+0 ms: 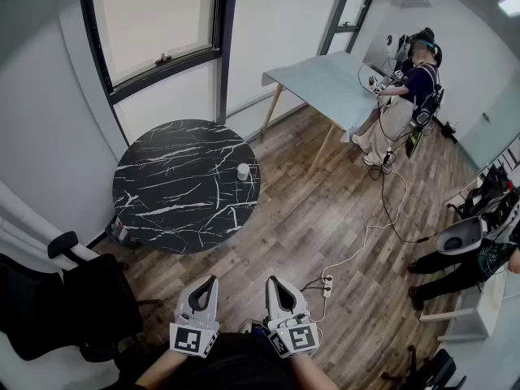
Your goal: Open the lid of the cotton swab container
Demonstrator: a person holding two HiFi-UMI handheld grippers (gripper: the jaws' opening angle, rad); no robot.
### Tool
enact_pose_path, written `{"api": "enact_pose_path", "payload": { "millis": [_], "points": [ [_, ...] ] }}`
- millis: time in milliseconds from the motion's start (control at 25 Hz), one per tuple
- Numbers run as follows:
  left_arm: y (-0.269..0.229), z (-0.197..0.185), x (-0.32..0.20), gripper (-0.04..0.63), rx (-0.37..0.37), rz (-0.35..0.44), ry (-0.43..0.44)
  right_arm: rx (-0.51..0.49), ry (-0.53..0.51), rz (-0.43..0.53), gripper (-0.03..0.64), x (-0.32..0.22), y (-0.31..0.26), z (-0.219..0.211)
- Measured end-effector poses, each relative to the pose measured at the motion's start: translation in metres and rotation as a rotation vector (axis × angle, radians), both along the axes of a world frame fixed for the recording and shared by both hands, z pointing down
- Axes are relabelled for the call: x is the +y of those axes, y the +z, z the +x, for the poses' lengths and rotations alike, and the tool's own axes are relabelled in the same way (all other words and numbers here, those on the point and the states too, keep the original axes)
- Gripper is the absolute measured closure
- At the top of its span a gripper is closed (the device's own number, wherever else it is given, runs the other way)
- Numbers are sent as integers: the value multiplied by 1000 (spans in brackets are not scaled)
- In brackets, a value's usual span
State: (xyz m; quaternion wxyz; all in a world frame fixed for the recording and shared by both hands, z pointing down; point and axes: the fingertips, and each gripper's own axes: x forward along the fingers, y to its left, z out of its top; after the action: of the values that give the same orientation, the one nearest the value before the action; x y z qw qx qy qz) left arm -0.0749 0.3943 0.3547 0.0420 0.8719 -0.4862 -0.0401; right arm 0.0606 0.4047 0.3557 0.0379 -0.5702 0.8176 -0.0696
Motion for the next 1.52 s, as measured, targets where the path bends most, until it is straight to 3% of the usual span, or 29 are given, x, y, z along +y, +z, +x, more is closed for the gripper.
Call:
{"api": "enact_pose_path", "payload": {
  "millis": [560, 760, 1000, 1280, 1520],
  "points": [
    [4, 8, -9, 594, -6, -13, -9, 8, -18, -15, 618, -11, 6, 7],
    [12, 17, -22, 594, -16, -37, -40, -24, -10, -4, 618, -20, 4, 23],
    [15, 40, -36, 594, -42, -17, -80, 26, -10, -20, 619, -38, 16, 47],
    [24, 54, -49, 594, -63, -31, -120, -57, -37, 14, 618, -54, 14, 75],
    [50, 68, -81, 594, -54, -64, -84, -30, -31, 20, 618, -79, 18, 86]
  ]
}}
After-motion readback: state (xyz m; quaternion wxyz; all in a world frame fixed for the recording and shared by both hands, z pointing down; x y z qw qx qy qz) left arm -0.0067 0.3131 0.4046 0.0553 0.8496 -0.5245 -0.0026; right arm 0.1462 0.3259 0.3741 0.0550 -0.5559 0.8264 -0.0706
